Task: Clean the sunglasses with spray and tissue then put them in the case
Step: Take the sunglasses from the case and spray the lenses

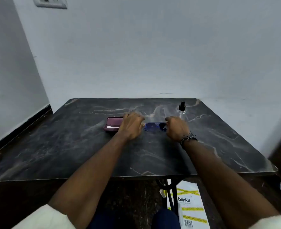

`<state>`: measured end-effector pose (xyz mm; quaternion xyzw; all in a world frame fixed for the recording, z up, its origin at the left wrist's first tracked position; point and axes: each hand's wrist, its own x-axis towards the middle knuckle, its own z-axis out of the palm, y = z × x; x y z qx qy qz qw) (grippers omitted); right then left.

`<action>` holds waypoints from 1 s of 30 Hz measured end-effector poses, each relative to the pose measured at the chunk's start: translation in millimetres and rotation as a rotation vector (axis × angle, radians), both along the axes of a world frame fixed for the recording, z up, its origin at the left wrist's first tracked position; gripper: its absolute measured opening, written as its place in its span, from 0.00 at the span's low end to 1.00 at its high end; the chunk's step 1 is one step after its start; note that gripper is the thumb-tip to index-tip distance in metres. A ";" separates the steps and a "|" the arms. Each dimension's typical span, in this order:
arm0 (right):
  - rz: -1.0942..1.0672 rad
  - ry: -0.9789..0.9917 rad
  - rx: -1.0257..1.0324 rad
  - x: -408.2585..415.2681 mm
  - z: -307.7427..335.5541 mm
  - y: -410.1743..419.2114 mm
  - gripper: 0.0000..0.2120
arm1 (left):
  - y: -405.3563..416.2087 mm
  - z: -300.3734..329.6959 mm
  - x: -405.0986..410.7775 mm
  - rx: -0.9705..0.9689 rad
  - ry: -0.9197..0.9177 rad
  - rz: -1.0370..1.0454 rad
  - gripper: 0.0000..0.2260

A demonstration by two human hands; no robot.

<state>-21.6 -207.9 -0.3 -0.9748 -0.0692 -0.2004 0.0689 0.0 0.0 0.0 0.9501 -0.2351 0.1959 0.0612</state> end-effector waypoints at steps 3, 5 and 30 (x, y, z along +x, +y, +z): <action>-0.005 0.043 -0.011 5.5 -0.3 -3.5 0.03 | -7.9 -1.8 5.0 0.026 0.014 0.024 0.13; -0.002 0.091 -0.024 6.3 -0.4 -3.2 0.01 | -12.4 -2.9 6.0 0.054 0.033 0.041 0.09; 0.009 0.090 0.144 5.5 2.3 -0.1 0.06 | -18.2 -10.7 11.1 -0.094 -0.037 0.070 0.05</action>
